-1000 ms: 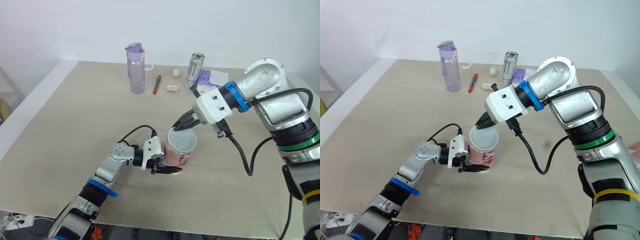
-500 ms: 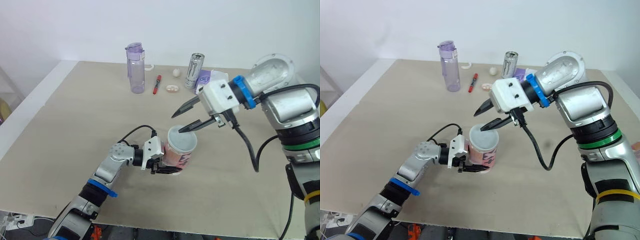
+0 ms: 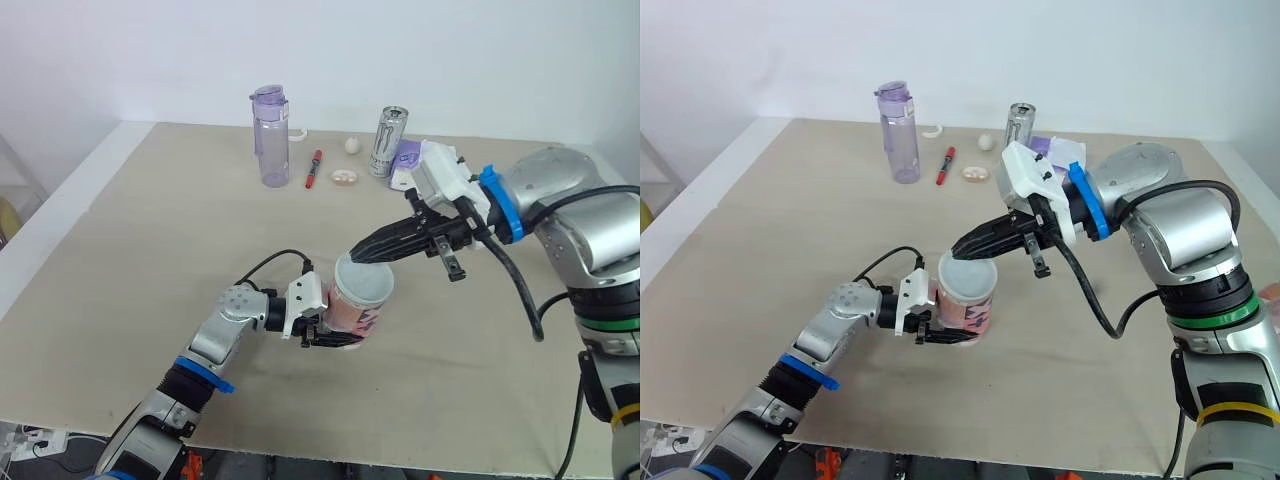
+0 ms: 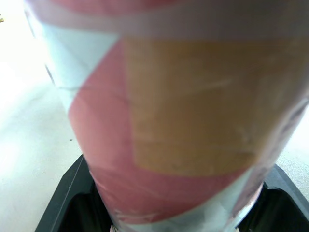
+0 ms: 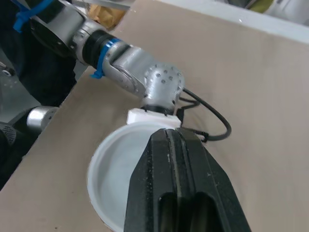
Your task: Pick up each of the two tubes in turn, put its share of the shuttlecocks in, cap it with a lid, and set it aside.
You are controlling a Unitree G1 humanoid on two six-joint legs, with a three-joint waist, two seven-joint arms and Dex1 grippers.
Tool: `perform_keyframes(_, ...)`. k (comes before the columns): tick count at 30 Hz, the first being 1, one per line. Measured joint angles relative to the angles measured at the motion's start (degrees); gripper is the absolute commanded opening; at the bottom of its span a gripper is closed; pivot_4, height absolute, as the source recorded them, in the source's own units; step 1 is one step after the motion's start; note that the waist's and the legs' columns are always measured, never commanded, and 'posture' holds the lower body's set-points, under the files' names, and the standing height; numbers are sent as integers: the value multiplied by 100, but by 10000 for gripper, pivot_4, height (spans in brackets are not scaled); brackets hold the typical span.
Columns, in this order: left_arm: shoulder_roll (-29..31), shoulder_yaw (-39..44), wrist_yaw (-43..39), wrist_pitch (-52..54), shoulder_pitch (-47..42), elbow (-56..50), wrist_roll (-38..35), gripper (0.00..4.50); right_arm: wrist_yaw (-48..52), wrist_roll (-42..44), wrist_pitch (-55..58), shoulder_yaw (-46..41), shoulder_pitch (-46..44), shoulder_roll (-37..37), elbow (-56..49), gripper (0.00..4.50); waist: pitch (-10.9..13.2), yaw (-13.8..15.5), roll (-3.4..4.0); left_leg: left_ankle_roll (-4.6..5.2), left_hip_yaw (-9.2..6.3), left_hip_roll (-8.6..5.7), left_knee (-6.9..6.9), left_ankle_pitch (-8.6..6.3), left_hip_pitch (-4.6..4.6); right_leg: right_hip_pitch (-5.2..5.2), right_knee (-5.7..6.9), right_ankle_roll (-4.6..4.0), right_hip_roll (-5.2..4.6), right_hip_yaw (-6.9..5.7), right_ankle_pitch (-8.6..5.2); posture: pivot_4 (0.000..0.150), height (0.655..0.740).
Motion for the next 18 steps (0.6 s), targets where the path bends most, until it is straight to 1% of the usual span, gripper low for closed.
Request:
perform_keyframes(4,-1,1,-4,-7,-13,28,-3,27473,-34,-422,-160,335,136,-16,7,681,0,0,0,0,4,-1,0,0,0,-1,0,0,0,1,0,1500,7400)
perform_keyframes(8,-10,-4,15,-9,-37,88,0,27473,92,-878,-667,506,118,-36,-2,681,-11,-4,-13,-1,2,0,0,0,28,4,0,0,2,-3,0,1500,7400)
perform_keyframes(18,-12,-10,31,-7,-36,131,33,27473,282,-1268,-1135,607,104,30,84,681,-46,-13,-54,-3,-6,8,-3,-2,42,7,0,-3,-4,-1,2,1500,7400)
